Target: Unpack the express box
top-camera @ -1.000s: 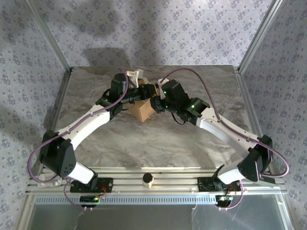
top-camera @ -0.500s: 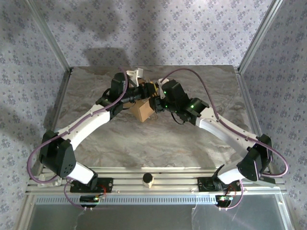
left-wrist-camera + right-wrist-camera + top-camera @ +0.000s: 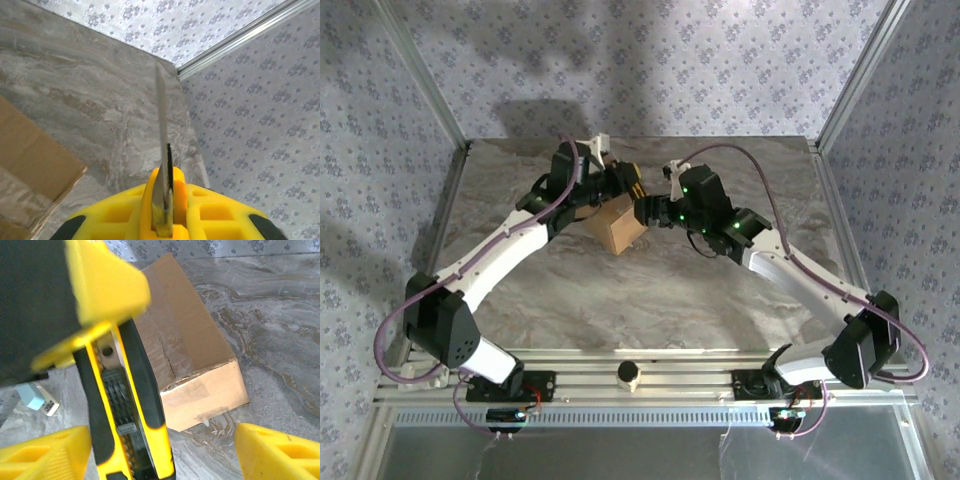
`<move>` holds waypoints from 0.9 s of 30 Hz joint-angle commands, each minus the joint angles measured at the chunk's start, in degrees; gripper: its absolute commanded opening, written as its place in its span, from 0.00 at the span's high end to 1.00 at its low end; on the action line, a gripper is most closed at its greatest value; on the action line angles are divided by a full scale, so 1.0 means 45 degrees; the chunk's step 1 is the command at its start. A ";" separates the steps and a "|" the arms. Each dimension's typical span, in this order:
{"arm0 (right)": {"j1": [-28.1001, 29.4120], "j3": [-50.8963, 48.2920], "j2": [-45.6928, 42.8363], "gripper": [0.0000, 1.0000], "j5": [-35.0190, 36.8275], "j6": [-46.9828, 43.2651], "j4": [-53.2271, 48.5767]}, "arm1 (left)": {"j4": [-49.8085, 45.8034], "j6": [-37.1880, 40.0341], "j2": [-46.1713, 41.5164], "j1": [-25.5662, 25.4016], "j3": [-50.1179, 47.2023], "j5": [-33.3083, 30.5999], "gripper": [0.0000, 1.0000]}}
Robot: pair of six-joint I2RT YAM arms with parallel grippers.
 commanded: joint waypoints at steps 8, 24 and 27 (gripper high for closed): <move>-0.0083 -0.0320 -0.0498 0.22 -0.1029 0.0227 0.0841 | -0.0807 -0.1042 -0.0013 0.0017 0.0705 -0.0439 1.00; -0.0092 0.0068 0.0410 0.31 -0.0895 0.0007 0.1089 | -0.0946 -0.1511 0.0192 -0.0105 0.1058 -0.0124 1.00; -0.0115 0.0204 0.0572 0.32 -0.0876 -0.0035 0.1076 | -0.0990 -0.1540 0.0278 -0.0146 0.1166 -0.0020 1.00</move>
